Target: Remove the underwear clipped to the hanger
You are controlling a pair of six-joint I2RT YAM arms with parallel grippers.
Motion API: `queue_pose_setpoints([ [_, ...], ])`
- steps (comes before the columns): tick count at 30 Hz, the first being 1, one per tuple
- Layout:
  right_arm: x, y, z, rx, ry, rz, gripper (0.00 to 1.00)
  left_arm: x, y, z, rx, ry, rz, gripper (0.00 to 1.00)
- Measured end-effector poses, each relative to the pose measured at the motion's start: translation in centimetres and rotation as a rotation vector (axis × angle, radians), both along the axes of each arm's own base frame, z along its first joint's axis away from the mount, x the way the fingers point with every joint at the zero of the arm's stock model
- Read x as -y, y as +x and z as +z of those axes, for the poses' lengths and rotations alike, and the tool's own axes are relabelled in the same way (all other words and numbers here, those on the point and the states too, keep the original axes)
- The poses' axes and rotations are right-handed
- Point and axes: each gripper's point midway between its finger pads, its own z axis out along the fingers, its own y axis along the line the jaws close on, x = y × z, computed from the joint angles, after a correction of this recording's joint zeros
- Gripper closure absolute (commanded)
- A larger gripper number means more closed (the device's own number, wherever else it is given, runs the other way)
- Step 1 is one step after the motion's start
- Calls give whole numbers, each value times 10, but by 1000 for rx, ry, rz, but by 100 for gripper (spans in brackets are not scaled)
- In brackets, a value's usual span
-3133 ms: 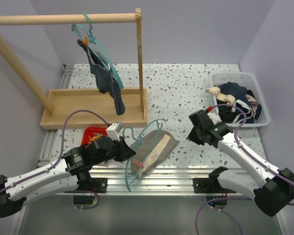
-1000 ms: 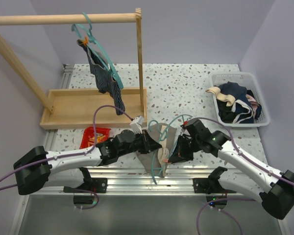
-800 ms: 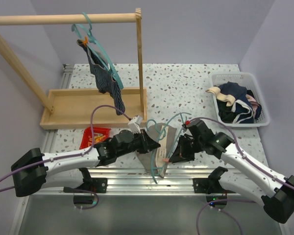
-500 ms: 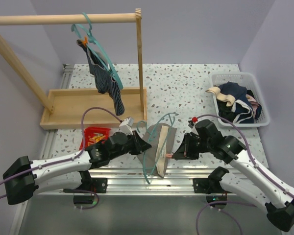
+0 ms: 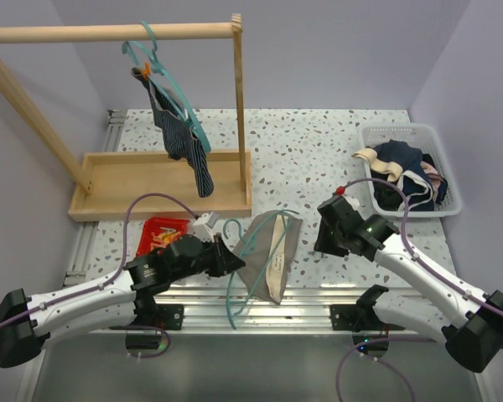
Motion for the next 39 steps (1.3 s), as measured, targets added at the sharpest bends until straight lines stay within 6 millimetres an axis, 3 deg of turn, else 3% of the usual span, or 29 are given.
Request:
queue_pose_setpoints([
  [1,2,4,-2,4,-28,2,58,-3,-2,2,3,2,-6,100],
  [2,3,7,-2,8,-48,7,44,-4,-4,4,7,3,-13,100],
  [3,4,10,-1,17,-61,10,38,-6,-6,7,11,5,-24,100],
  [6,5,18,15,67,-75,34,20,-7,-14,16,10,7,-66,100],
  [8,2,24,32,113,-62,52,14,-6,-20,20,3,4,-100,100],
  [14,-2,32,94,278,0,132,12,-14,-46,38,-21,-18,-206,100],
  [19,-10,23,130,354,44,282,8,-24,-70,85,15,-135,-297,100],
  [23,-34,8,131,315,117,470,8,-29,-88,114,42,-223,-375,100],
  [26,-57,-7,133,277,222,596,9,-30,-96,113,14,-206,-412,100],
  [31,-89,-42,152,238,449,796,13,-34,-100,111,-1,-181,-426,100],
  [34,-94,-56,156,217,514,860,12,-38,-104,116,8,-187,-440,100],
  [39,-86,-67,155,224,505,894,11,-42,-113,123,17,-217,-478,100],
])
